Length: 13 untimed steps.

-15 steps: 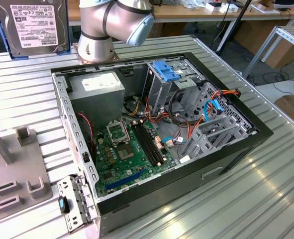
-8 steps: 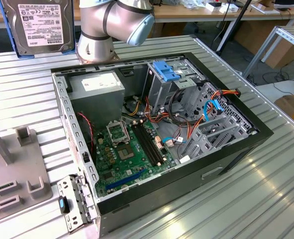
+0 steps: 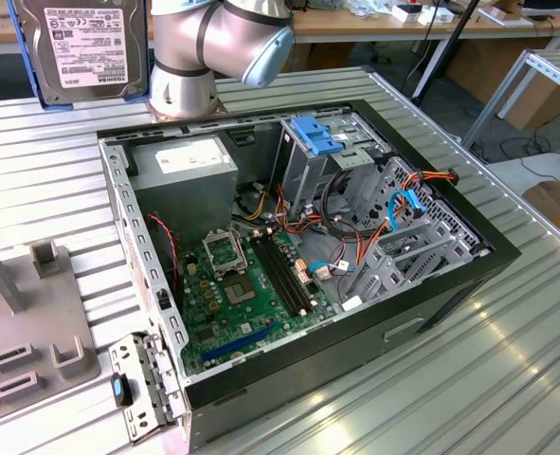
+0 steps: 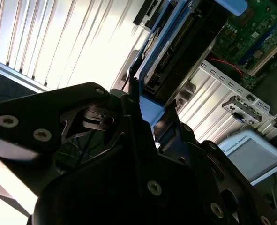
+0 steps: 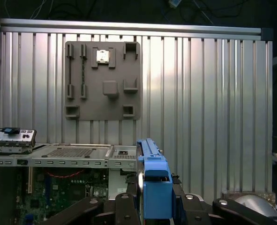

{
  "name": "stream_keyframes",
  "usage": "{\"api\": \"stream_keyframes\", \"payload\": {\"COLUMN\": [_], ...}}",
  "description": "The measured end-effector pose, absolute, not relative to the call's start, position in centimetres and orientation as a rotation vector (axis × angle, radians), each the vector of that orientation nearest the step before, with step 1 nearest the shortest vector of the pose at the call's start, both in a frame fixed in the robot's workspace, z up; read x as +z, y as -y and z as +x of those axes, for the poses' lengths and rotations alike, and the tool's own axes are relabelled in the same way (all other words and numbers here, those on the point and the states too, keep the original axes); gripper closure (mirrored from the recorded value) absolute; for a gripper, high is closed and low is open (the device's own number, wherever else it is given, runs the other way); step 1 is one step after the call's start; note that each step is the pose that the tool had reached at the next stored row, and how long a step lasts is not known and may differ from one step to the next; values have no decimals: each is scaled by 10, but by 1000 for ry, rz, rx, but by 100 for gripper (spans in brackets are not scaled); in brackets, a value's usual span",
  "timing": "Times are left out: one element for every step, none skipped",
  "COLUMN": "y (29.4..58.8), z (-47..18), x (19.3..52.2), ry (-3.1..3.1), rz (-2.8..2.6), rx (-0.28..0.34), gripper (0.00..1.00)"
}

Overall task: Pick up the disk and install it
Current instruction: 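Pick up the disk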

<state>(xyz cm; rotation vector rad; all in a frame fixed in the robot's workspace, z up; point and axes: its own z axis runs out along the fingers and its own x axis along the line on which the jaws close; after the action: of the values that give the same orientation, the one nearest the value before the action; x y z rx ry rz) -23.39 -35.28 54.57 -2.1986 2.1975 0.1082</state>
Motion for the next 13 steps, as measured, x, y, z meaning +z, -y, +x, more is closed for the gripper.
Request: {"api": "stream_keyframes", "payload": {"y": [353, 353, 353, 353, 353, 353, 353, 353, 353, 353, 353, 353, 352], "z": [-230, -226, -223, -221, -221, -221, -221, -221, -221, -221, -219, -218, -214], "x": [546, 546, 546, 546, 546, 546, 546, 546, 546, 546, 546, 546, 546], "ry": [-2198, -2198, -2198, -2198, -2198, -2198, -2198, -2198, -2198, -2198, -2197, -2197, -2198], "rz": [-2199, -2198, -2199, -2198, -2198, -2198, -2198, -2199, -2199, -2199, -2199, -2199, -2199], "rx": [108, 108, 108, 108, 108, 108, 108, 108, 108, 108, 108, 108, 108], "gripper": [64, 64, 64, 64, 64, 64, 64, 64, 64, 64, 64, 64, 64]}}
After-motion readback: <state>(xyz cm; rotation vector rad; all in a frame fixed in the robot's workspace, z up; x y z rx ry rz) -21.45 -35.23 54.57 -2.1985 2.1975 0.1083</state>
